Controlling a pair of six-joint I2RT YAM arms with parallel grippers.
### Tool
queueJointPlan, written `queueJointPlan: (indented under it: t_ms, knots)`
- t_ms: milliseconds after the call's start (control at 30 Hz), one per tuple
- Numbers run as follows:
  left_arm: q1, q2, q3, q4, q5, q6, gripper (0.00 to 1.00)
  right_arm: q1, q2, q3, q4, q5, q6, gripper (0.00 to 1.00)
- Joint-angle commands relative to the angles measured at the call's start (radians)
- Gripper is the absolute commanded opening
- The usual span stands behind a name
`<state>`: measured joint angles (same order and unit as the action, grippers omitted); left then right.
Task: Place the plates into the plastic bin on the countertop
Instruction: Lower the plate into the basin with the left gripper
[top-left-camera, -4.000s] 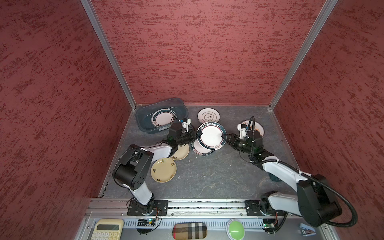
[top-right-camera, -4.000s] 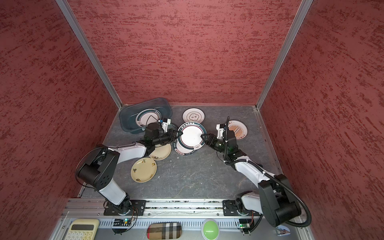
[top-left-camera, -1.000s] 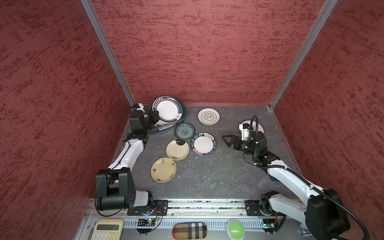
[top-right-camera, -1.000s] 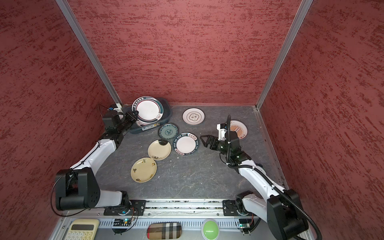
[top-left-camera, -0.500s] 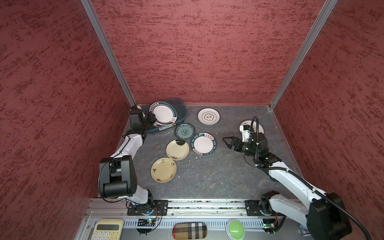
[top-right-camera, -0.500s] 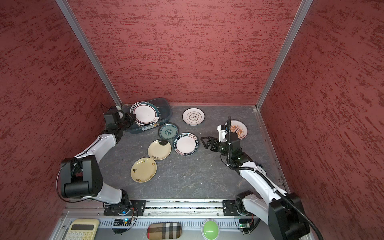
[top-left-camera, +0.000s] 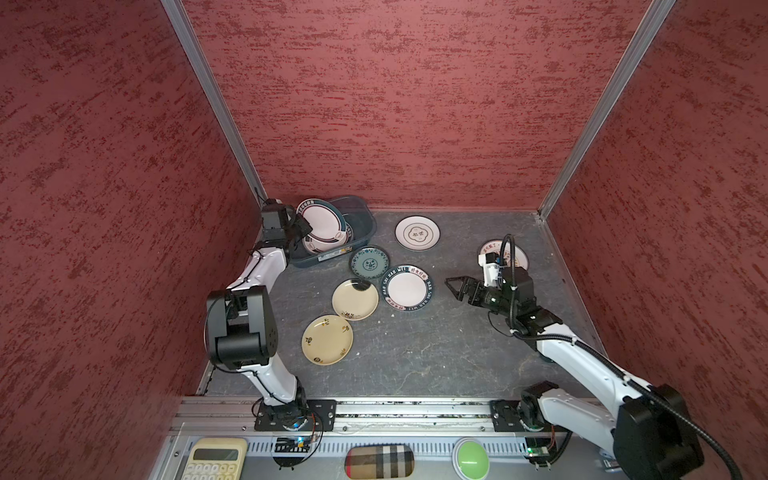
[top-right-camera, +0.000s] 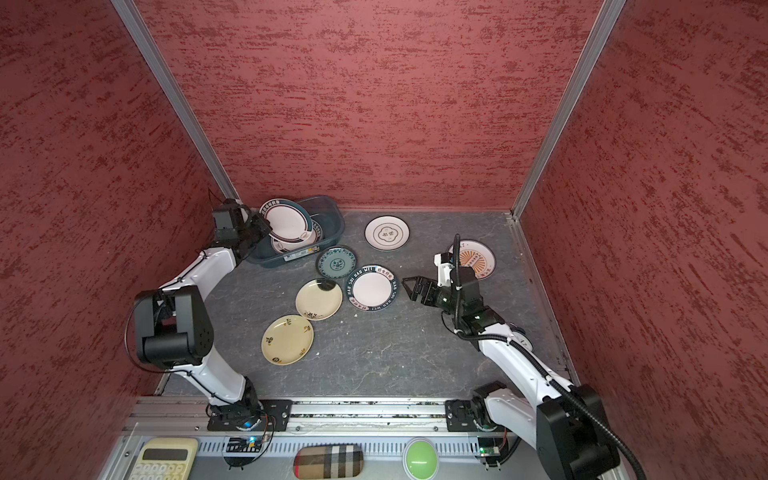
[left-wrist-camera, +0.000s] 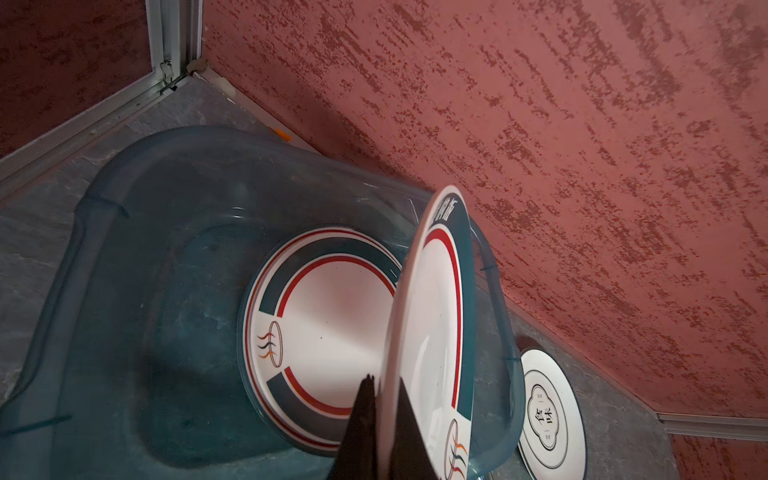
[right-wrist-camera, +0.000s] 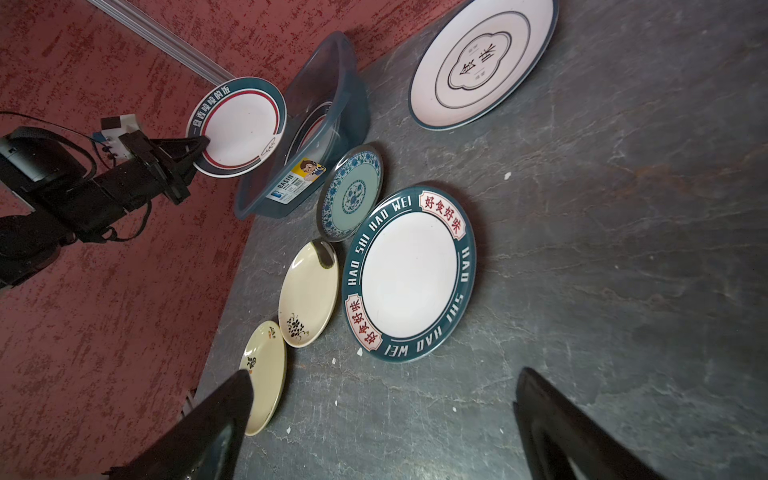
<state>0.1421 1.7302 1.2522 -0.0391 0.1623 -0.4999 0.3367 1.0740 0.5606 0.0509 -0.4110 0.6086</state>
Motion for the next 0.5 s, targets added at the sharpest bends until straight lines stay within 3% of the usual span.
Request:
queueJointPlan:
  t_ms: [0, 467]
  knots:
    - [0.005, 0.043, 0.046, -0.004, -0.012, 0.023, 0.00, 0.007, -0.009, -0.005, -0.006, 0.004, -0.010, 0.99]
    - [0.007, 0.273, 0.272, -0.116, 0.027, 0.035, 0.00, 0.007, -0.037, -0.032, -0.037, 0.045, 0.001, 0.99]
